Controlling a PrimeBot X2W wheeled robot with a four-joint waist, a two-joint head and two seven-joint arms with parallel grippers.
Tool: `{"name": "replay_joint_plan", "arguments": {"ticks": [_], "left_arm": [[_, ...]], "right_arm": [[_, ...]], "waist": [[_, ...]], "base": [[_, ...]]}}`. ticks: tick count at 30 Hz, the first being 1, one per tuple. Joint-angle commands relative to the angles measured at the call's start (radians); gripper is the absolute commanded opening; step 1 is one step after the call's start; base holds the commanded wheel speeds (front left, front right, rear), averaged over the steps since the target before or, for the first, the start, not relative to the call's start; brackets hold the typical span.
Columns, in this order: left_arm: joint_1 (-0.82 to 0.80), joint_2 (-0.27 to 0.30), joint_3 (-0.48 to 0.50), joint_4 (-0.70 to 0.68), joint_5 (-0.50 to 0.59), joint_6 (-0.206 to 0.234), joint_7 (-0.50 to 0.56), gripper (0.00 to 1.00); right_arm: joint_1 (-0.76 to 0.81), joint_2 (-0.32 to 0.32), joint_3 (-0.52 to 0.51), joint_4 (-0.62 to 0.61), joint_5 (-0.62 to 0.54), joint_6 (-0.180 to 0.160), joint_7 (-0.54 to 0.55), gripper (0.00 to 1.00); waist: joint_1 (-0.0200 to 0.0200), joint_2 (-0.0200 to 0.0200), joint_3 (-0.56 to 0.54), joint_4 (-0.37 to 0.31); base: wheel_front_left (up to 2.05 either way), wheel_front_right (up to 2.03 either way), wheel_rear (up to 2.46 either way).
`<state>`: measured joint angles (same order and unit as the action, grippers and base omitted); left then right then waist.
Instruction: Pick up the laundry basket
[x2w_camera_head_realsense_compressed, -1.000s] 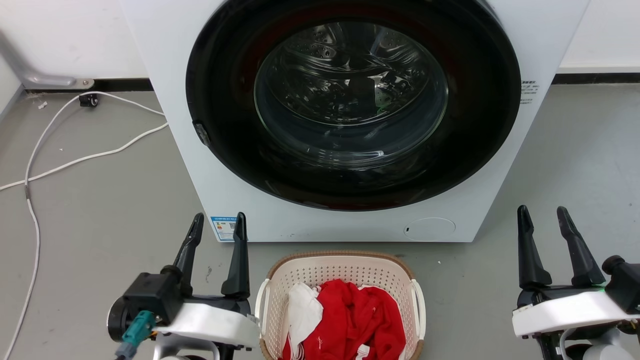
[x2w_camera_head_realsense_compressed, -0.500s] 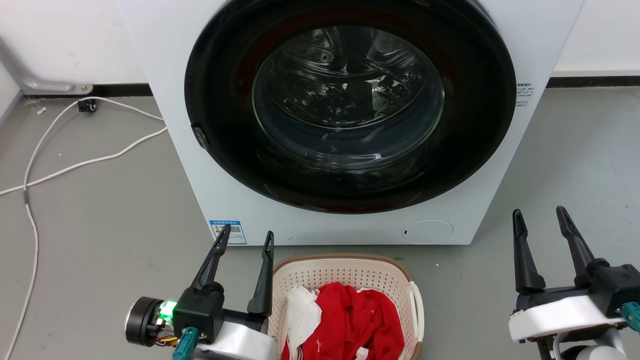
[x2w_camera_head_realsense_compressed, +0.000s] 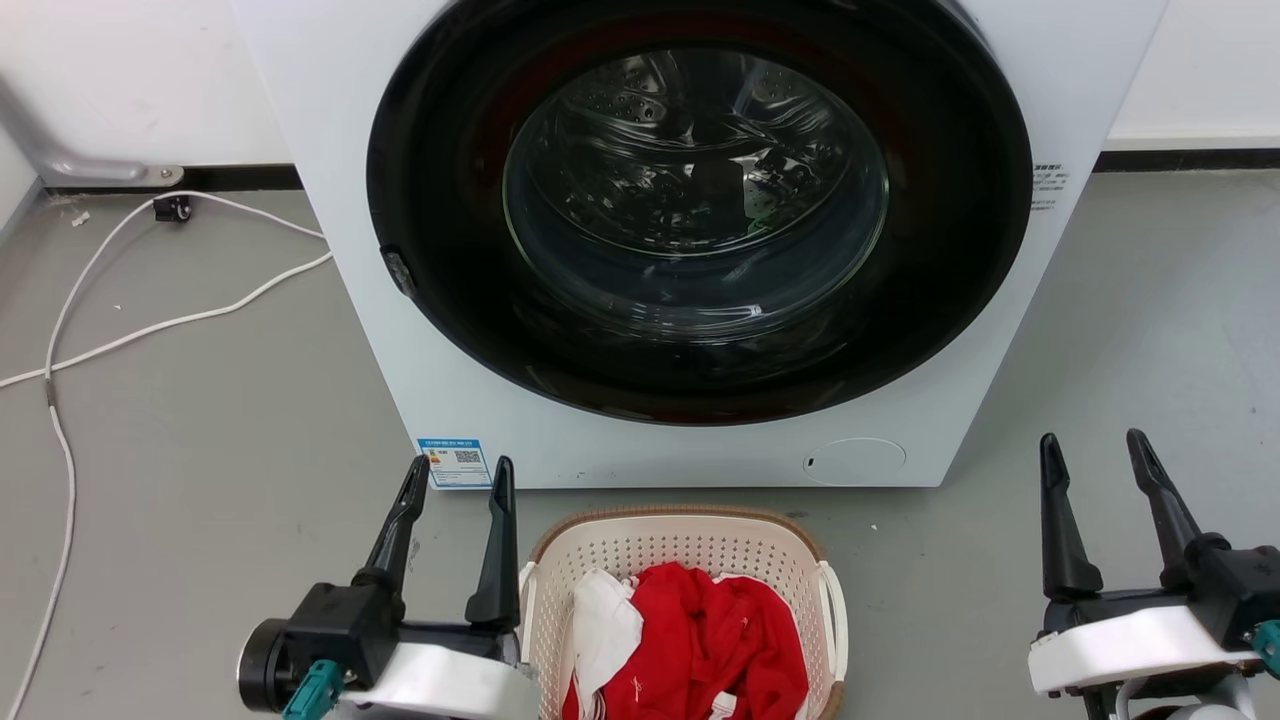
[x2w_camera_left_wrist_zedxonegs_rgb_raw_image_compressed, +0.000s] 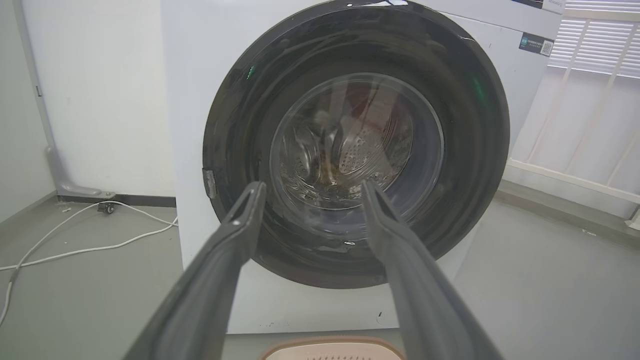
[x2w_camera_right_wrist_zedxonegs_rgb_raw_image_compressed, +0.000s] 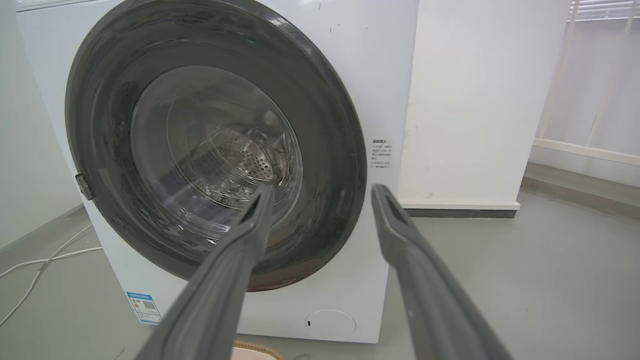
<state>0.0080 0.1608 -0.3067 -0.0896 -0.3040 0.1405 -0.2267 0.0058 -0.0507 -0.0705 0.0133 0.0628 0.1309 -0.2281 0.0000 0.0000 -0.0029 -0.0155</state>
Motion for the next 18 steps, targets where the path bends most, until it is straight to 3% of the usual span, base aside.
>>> {"name": "replay_joint_plan", "arguments": {"ticks": [1, 8, 18], "left_arm": [[0.016, -0.016, 0.022, 0.004, 0.013, -0.023, -0.009, 1.00], [0.041, -0.058, 0.077, 0.070, 0.098, -0.125, -0.022, 1.00], [0.048, -0.097, 0.118, 0.076, 0.196, -0.173, -0.040, 1.00]], "right_arm": [[0.010, 0.000, -0.001, 0.004, -0.007, 0.000, -0.008, 1.00], [0.011, 0.001, -0.003, 0.026, -0.040, 0.000, -0.021, 1.00], [0.004, 0.001, 0.003, 0.012, -0.087, 0.000, -0.037, 1.00]], "waist": [[0.0000, 0.0000, 0.002, 0.000], [0.0000, 0.0000, 0.007, 0.000], [0.0000, 0.0000, 0.010, 0.001]], "base": [[0.00, 0.00, 0.00], [0.00, 0.00, 0.00], [0.00, 0.00, 0.00]]}}
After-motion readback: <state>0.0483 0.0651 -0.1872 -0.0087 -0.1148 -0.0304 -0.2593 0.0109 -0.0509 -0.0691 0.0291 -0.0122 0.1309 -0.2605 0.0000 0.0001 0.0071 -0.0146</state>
